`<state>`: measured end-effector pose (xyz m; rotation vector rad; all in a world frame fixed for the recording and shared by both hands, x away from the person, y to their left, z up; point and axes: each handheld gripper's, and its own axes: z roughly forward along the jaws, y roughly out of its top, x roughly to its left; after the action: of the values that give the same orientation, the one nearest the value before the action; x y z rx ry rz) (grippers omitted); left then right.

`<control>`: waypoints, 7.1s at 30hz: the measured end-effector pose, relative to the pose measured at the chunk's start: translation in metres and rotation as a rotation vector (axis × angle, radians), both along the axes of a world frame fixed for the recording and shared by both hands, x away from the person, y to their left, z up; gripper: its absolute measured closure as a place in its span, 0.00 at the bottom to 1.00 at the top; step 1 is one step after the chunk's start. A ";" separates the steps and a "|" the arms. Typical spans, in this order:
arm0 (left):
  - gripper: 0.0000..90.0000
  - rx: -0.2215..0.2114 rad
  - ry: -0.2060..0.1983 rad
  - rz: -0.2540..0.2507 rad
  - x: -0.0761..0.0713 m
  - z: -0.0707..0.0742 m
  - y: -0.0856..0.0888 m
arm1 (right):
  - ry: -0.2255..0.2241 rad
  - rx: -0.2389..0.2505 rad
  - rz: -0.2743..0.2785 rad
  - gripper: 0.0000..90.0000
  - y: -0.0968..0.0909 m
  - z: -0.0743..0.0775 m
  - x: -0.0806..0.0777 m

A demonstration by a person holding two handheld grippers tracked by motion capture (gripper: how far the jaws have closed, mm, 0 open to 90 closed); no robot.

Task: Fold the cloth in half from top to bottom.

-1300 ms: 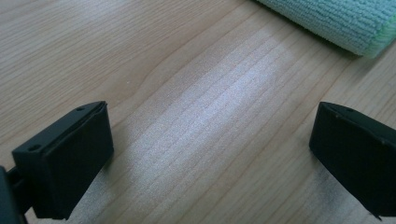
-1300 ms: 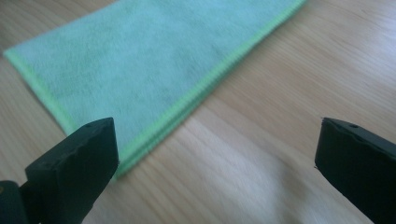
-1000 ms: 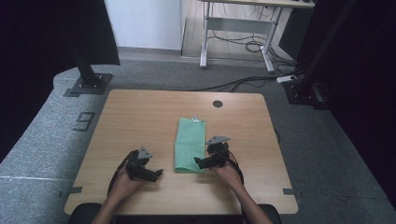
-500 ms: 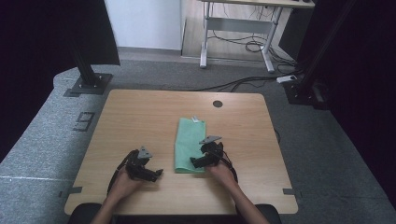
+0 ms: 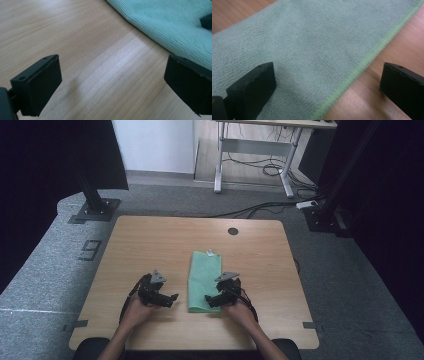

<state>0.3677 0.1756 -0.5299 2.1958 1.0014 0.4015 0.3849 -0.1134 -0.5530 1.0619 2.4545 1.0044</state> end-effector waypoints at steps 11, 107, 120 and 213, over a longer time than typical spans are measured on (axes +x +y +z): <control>0.03 -0.024 -0.009 -0.016 0.018 0.006 -0.031 | -0.007 0.004 0.021 0.00 -0.006 -0.001 -0.023; 0.06 0.013 0.040 -0.047 0.016 -0.018 -0.051 | 0.097 0.011 0.031 0.95 -0.018 0.023 0.107; 0.05 0.011 0.033 -0.031 0.016 -0.019 -0.052 | 0.025 0.074 0.063 0.95 -0.029 0.057 0.090; 0.49 -0.029 0.130 -0.283 0.059 0.044 -0.162 | 0.097 0.156 0.231 0.91 -0.047 0.013 -0.047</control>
<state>0.4267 0.0136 -0.4861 2.3177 0.7409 0.1143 0.3381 -0.1600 -0.5398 0.9052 2.6606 1.2609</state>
